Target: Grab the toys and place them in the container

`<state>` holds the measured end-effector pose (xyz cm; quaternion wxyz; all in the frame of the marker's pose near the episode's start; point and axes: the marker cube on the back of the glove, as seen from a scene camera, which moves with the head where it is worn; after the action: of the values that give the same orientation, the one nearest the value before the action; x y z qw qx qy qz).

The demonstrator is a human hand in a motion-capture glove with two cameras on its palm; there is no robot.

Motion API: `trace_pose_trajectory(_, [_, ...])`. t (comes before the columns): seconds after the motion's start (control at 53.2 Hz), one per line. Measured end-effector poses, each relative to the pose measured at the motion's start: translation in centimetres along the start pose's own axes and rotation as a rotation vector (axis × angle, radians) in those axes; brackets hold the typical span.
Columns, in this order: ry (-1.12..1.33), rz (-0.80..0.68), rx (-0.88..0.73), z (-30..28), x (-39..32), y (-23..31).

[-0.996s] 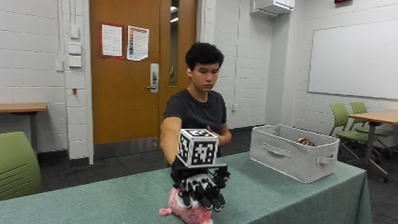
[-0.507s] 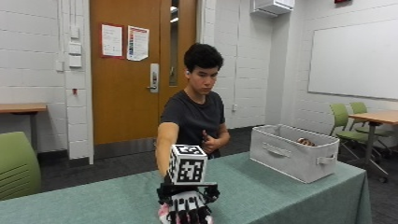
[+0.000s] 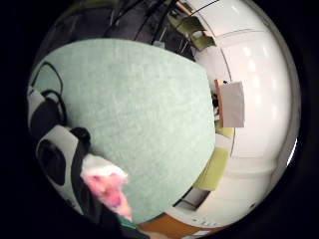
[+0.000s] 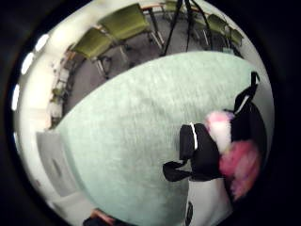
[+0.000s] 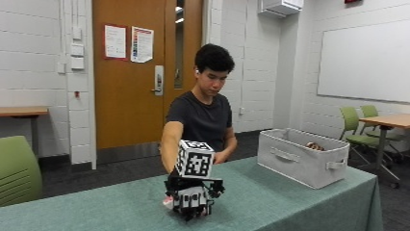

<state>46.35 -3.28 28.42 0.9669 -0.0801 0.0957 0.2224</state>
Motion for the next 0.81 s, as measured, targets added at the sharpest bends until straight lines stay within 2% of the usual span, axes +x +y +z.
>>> trace_pose_trajectory(0.188, [-0.058,-0.058,0.003,-3.6,-1.8,2.8])
trace_pose_trajectory(0.488, [-0.139,-0.153,0.124,-16.8,-8.4,7.2])
trace_pose_trajectory(0.808, [-0.218,-0.34,0.256,-31.2,-22.1,13.2])
